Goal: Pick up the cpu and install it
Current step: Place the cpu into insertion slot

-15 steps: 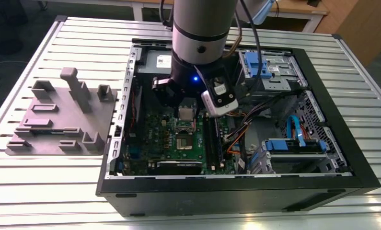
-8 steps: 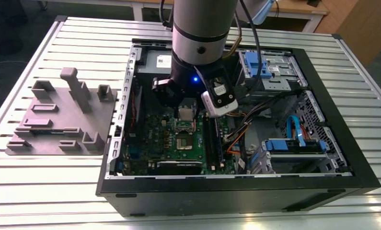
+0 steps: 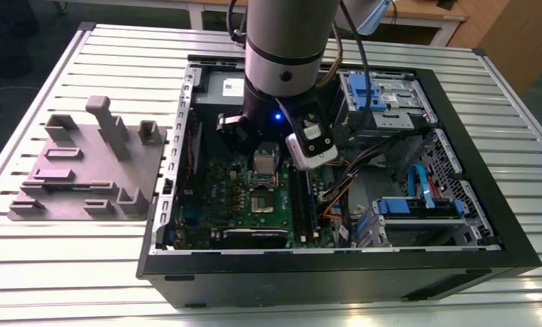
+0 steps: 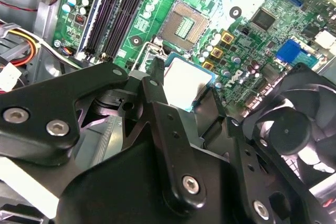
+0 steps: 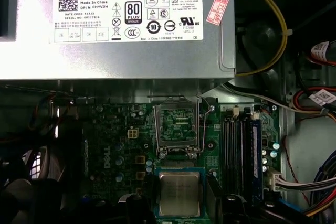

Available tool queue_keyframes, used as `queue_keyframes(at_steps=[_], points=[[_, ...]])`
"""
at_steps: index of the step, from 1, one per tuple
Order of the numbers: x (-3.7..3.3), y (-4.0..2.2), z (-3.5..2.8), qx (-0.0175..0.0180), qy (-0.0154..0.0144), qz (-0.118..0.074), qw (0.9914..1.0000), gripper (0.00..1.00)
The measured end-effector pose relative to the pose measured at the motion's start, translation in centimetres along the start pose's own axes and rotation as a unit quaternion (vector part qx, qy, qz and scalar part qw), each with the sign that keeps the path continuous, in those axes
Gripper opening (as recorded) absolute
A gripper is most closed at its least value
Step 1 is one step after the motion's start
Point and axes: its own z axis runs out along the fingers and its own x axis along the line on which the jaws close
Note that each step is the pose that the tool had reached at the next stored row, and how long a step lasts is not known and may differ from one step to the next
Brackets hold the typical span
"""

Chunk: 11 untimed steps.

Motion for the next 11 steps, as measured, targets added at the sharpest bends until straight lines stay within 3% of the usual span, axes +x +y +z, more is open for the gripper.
queue_keyframes(at_steps=[11], points=[[-0.16, -0.34, 0.51, 0.0000, 0.0001, -0.002, 1.00000, 0.47]])
